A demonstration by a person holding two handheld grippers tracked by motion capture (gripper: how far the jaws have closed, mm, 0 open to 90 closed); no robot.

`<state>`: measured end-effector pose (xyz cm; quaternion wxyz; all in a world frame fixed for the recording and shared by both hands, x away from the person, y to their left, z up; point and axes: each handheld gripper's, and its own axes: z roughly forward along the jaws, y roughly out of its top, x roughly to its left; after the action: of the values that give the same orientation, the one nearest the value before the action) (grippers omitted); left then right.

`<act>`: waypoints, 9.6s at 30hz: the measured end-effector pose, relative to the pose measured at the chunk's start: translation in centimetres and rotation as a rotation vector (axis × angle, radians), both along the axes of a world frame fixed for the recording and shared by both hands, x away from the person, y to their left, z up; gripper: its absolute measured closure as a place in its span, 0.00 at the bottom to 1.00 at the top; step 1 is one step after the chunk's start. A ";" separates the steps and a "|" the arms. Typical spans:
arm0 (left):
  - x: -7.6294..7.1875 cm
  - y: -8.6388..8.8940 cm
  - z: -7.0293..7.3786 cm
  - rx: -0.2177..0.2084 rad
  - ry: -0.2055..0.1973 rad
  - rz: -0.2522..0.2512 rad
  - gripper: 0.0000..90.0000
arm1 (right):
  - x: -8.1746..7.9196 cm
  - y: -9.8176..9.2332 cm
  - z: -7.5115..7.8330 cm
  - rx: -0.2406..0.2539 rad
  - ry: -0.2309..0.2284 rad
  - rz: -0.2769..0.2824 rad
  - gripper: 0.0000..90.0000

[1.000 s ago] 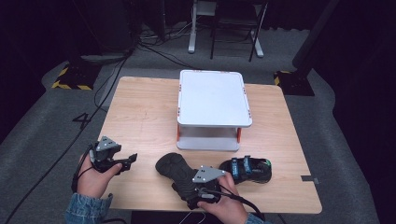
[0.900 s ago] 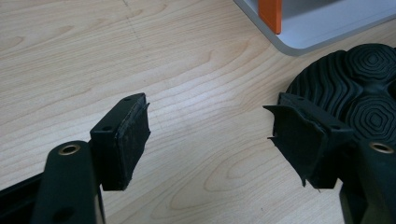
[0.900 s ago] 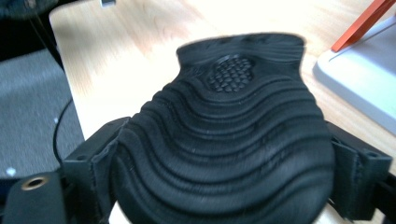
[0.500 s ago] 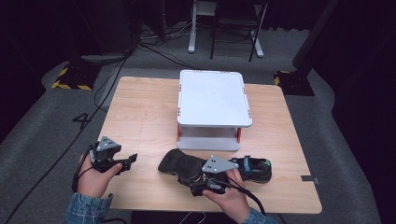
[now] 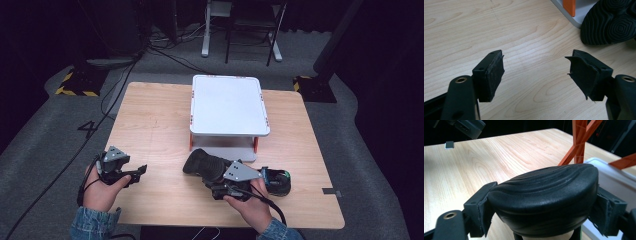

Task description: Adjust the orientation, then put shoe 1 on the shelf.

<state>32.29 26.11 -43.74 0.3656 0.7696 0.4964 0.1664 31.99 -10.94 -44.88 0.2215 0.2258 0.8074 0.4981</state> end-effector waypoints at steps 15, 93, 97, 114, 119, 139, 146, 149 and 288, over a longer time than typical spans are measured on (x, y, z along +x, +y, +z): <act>0.4 -0.1 -0.1 -0.008 0.004 -0.010 0.31 | -1.8 -0.6 -1.5 -0.163 0.156 -0.014 0.16; 0.7 -0.8 -0.6 0.006 0.024 -0.029 0.31 | 0.3 2.5 -2.4 0.176 0.479 0.131 0.33; 0.6 -0.7 -0.5 0.002 0.019 -0.023 0.31 | -0.9 3.5 -1.3 0.111 0.394 0.294 0.84; 0.9 -1.0 -0.5 0.003 0.024 -0.033 0.31 | -0.2 0.7 0.8 0.071 0.195 0.042 0.93; 0.9 -1.0 -0.6 0.005 0.023 -0.034 0.31 | 1.3 0.3 -1.0 0.042 0.228 -0.067 0.90; 1.4 -1.3 -0.1 -0.004 0.008 -0.056 0.30 | -1.4 -2.8 3.0 0.070 0.159 0.086 0.29; 2.1 -2.0 -0.1 -0.005 0.011 -0.076 0.30 | -2.2 -3.3 2.9 0.006 0.172 0.117 0.30; 2.3 -2.3 -0.1 -0.006 0.013 -0.087 0.30 | -2.3 -3.2 2.1 -0.042 0.183 0.163 0.41; 2.1 -2.1 -0.8 0.007 0.032 -0.082 0.30 | 4.7 3.4 -2.4 -0.056 0.169 -0.141 0.44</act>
<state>34.35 23.98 -44.52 0.3616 0.7931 0.4695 0.1405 36.68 -7.54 -47.25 0.1933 0.3168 0.8189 0.4379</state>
